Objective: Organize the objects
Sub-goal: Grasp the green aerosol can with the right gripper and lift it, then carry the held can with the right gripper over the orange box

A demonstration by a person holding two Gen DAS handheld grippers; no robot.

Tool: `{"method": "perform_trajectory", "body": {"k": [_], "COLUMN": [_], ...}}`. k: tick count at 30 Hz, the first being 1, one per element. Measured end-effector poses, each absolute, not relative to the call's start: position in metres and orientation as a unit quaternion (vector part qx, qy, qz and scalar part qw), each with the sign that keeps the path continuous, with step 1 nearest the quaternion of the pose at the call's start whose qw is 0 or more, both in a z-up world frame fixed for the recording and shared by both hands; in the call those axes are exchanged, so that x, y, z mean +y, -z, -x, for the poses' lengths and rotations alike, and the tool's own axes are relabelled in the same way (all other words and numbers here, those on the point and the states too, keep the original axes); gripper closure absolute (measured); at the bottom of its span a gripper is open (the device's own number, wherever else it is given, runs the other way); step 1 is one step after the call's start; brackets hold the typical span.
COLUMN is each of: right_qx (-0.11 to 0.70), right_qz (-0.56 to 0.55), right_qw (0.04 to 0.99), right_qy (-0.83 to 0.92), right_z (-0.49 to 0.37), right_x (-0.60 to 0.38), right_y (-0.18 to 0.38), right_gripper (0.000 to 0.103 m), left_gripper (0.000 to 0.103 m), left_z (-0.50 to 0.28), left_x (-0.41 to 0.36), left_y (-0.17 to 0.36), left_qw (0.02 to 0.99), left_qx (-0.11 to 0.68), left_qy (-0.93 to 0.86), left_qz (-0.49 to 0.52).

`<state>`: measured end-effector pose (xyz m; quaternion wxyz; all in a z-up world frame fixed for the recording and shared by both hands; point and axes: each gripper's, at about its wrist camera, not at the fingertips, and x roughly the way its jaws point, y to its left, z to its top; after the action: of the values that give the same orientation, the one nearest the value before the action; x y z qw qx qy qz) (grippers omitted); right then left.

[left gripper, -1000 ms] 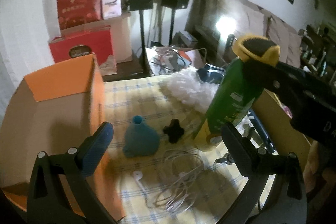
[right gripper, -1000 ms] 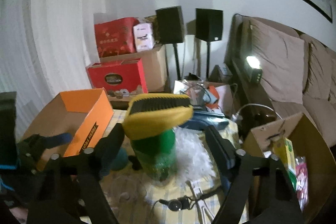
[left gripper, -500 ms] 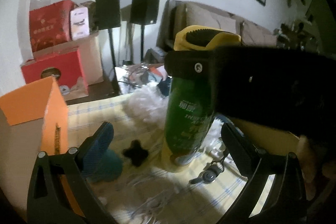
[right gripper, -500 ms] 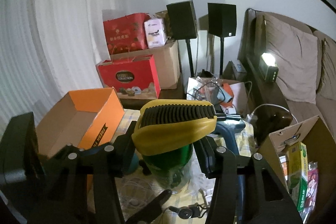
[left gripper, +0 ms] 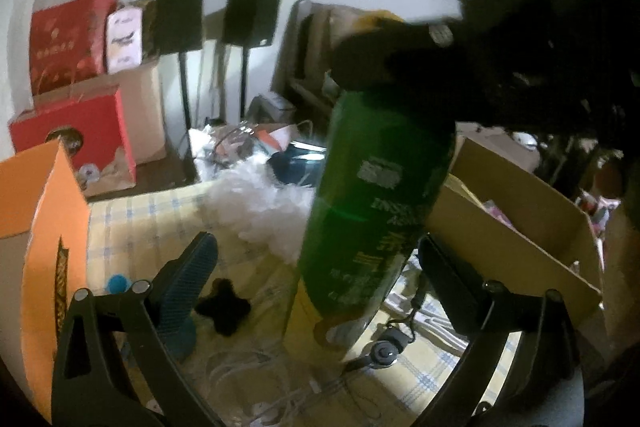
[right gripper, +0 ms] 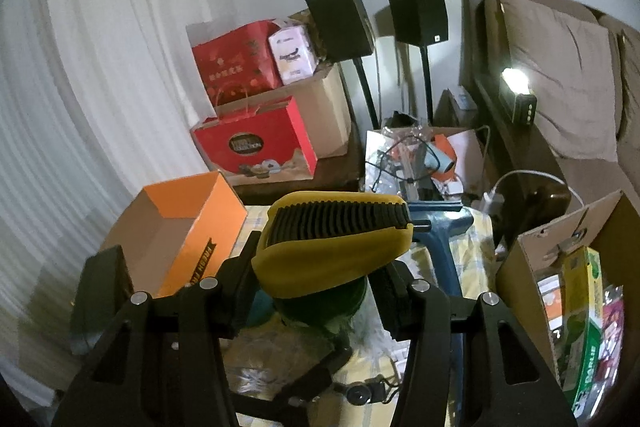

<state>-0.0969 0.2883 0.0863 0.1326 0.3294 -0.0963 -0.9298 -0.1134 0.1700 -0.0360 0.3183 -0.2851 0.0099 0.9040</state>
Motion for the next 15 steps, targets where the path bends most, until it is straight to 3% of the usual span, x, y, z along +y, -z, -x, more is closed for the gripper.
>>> {"method": "perform_trajectory", "body": {"k": [3, 6, 7, 15], "right_qx": [-0.114, -0.124, -0.126, -0.126], "right_qz": [-0.328, -0.329, -0.328, -0.336], "right_qw": [0.142, 0.151, 0.154, 0.174], "right_qy": [0.927, 0.924, 0.923, 0.917], "right_z": [0.094, 0.09, 0.089, 0.084], "right_x": [0.292, 0.292, 0.292, 0.278], "right_y": [-0.094, -0.106, -0.11, -0.142], "right_gripper": [0.052, 0.052, 0.052, 0.052], "left_gripper": [0.015, 0.035, 0.046, 0.051], "left_z": [0.113, 0.111, 0.109, 0.084], "left_x": [0.177, 0.181, 0.181, 0.169], "left_y": [0.035, 0.033, 0.031, 0.001], "left_qw": [0.318, 0.327, 0.332, 0.309], "left_qx": [0.026, 0.034, 0.033, 0.04], "left_qy": [-0.904, -0.901, -0.9, -0.913], "left_qz": [0.284, 0.282, 0.28, 0.262]}}
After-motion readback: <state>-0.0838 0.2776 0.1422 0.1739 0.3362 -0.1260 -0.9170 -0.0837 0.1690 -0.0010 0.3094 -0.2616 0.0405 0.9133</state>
